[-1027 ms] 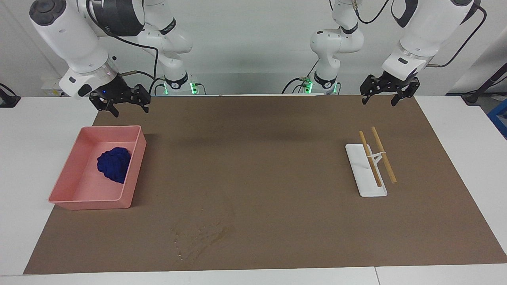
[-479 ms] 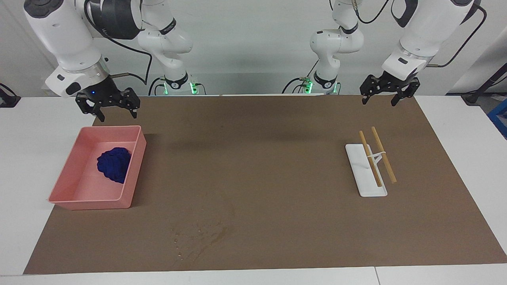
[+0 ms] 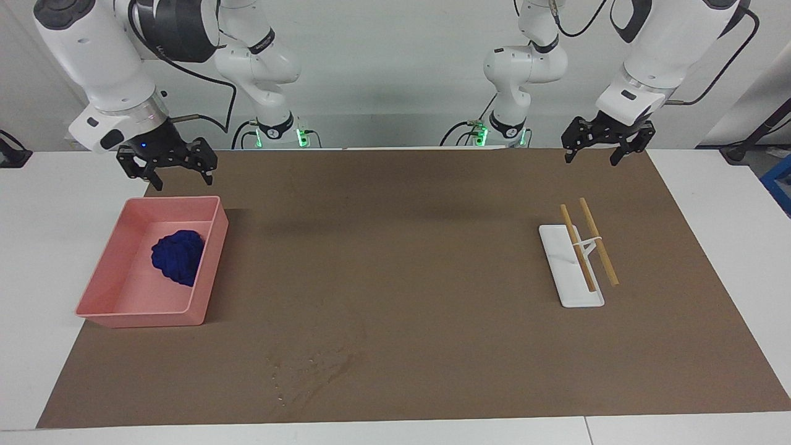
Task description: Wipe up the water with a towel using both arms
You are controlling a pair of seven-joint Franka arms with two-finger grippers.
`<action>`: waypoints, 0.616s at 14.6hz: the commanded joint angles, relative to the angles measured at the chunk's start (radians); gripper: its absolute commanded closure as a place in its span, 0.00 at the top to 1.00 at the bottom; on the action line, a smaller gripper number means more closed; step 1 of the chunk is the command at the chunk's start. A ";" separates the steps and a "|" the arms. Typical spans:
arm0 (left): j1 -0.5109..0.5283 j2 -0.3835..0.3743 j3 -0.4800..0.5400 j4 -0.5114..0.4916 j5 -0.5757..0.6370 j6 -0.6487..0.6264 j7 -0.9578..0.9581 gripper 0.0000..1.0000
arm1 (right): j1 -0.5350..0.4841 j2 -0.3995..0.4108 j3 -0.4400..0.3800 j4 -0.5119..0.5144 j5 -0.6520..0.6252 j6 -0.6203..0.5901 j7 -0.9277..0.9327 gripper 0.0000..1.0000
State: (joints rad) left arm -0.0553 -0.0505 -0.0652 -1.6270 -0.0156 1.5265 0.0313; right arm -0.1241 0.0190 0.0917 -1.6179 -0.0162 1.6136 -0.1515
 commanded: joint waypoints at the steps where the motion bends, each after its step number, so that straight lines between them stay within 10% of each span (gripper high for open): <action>1: 0.005 -0.006 -0.002 -0.005 0.012 -0.009 0.004 1.00 | -0.005 -0.017 0.005 -0.025 0.016 0.015 0.015 1.00; 9: 0.005 -0.006 -0.002 -0.005 0.012 -0.009 0.004 1.00 | -0.008 -0.018 0.003 -0.025 0.044 0.015 0.012 1.00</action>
State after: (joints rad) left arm -0.0553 -0.0504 -0.0652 -1.6270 -0.0156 1.5265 0.0313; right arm -0.1242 0.0190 0.0927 -1.6201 0.0106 1.6136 -0.1507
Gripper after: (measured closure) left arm 0.000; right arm 0.000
